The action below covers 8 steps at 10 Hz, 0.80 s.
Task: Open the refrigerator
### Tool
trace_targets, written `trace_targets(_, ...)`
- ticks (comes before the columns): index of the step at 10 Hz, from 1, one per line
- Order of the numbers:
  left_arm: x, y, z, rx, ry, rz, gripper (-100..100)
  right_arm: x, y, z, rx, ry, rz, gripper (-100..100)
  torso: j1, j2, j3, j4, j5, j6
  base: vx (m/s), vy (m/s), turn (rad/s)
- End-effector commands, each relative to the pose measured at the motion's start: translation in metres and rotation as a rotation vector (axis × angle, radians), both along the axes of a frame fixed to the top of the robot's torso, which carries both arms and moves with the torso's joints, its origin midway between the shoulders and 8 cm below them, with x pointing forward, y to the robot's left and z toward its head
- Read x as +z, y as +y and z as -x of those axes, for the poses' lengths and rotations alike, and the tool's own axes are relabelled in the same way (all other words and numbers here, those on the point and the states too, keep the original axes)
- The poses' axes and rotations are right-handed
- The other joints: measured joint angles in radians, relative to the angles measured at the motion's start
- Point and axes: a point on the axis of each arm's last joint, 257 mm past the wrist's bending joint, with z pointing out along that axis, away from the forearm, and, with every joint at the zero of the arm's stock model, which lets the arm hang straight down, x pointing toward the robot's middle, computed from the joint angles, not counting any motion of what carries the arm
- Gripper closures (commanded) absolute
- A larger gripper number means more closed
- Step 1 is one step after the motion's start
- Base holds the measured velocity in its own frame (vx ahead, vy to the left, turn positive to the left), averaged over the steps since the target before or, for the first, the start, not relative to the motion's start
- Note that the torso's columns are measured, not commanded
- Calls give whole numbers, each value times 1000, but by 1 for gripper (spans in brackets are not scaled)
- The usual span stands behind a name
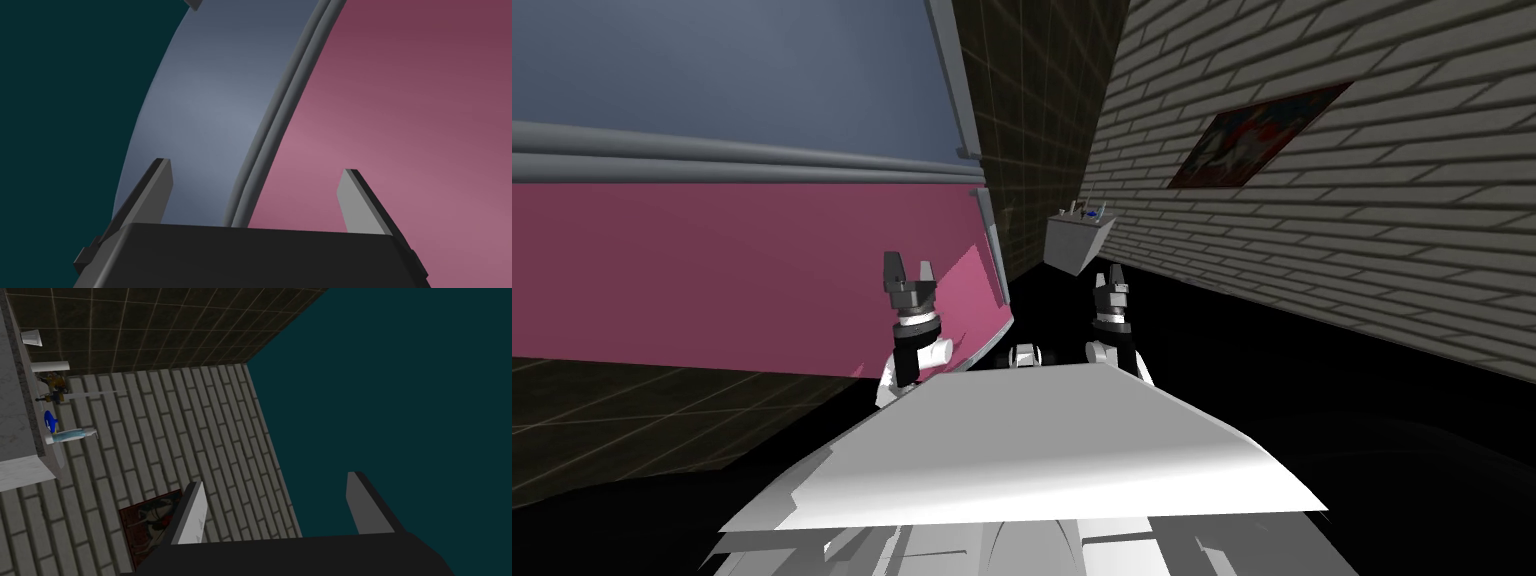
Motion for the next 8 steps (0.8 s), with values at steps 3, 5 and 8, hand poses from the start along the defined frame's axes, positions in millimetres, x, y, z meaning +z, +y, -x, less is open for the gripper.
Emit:
trace_targets(3, 28, 7, -19, 25, 4, -47, -100, 0, 0, 0, 0, 0, 0, 0, 1, 2, 1, 1, 0, 0, 79, -76, 63)
trace_targets(5, 34, 11, -25, 37, 11, -51, -100, 0, 0, 0, 0, 0, 0, 0, 1, 1, 0, 0, 0, 0, 87, -76, 42)
trace_targets(8, 50, 18, -33, 61, 13, -58, -100, 0, 0, 0, 0, 0, 0, 0, 0, 2, 1, 1, 0, 0, 72, -81, 52)
